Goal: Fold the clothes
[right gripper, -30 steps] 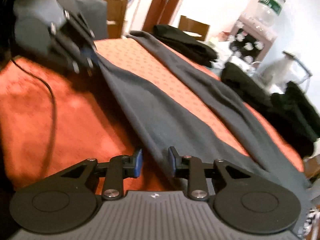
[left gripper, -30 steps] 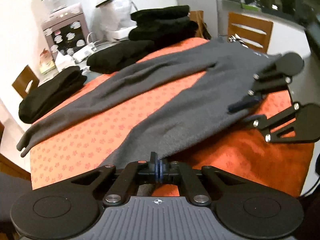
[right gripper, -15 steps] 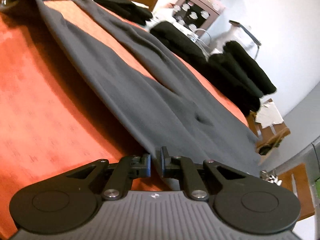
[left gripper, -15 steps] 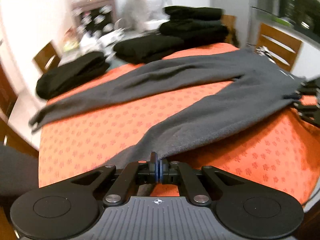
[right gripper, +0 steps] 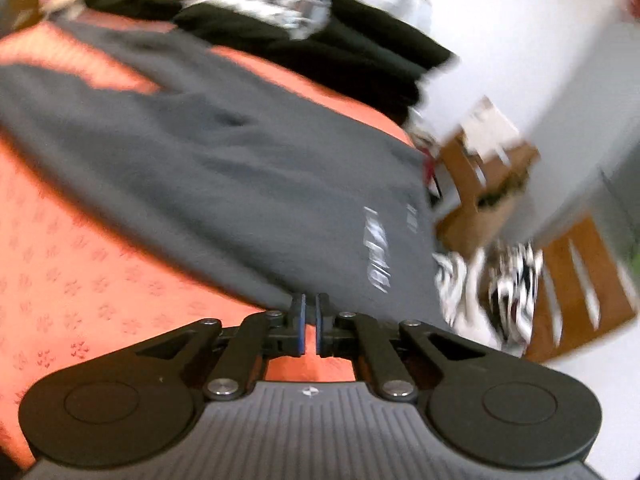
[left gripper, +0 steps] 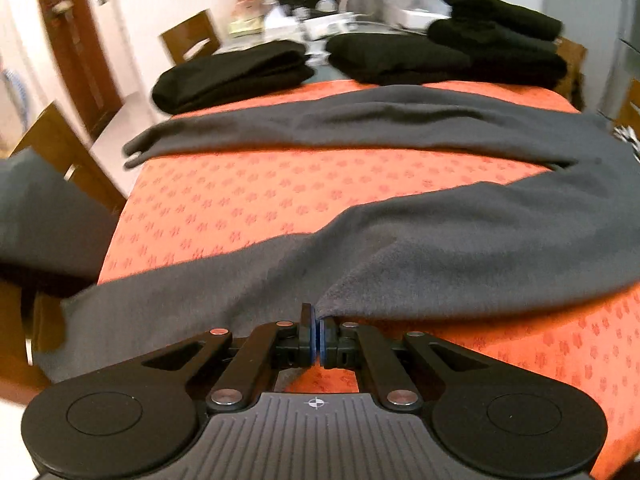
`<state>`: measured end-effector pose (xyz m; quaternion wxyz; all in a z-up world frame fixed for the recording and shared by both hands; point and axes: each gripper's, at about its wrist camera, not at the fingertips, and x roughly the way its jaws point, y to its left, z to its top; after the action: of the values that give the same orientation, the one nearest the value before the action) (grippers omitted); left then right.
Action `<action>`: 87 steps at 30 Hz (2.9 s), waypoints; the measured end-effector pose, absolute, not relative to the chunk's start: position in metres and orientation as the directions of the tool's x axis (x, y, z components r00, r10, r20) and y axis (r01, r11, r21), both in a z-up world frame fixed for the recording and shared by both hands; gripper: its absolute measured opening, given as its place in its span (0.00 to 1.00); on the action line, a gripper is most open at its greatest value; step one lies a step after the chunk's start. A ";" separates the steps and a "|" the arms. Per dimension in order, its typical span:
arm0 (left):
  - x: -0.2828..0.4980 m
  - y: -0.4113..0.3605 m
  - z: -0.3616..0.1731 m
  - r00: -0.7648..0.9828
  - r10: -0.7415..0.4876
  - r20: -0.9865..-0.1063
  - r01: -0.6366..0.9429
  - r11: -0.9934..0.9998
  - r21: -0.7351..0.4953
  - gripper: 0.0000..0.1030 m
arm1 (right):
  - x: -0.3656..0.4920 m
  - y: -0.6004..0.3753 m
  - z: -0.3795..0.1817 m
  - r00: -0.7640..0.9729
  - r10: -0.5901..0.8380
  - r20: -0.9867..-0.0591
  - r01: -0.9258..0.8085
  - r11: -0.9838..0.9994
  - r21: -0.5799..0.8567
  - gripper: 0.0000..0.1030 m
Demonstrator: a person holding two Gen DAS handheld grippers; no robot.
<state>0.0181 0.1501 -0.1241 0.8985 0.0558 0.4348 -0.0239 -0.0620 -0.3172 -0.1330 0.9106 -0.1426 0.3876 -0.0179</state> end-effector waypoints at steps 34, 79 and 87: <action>-0.027 0.107 -0.089 0.580 0.303 -0.756 -0.165 0.953 0.256 0.04 | -0.039 -0.459 -0.103 0.724 -0.021 -0.689 0.311 0.902 0.299 0.04; -0.071 0.319 -0.122 0.656 0.145 -0.741 -0.233 0.972 -0.015 0.47 | -0.020 -0.218 -0.086 0.644 0.188 -0.742 0.045 0.959 0.281 0.41; -0.053 0.344 -0.145 0.683 -0.008 -0.731 -0.132 0.982 -0.134 0.46 | -0.022 -0.148 -0.082 0.656 0.168 -0.736 0.053 0.962 0.266 0.41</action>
<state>-0.0526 0.3443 -0.1445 0.9130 -0.0882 0.3968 0.0340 -0.0222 -0.1481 -0.0819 0.9002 0.1332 0.4134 0.0320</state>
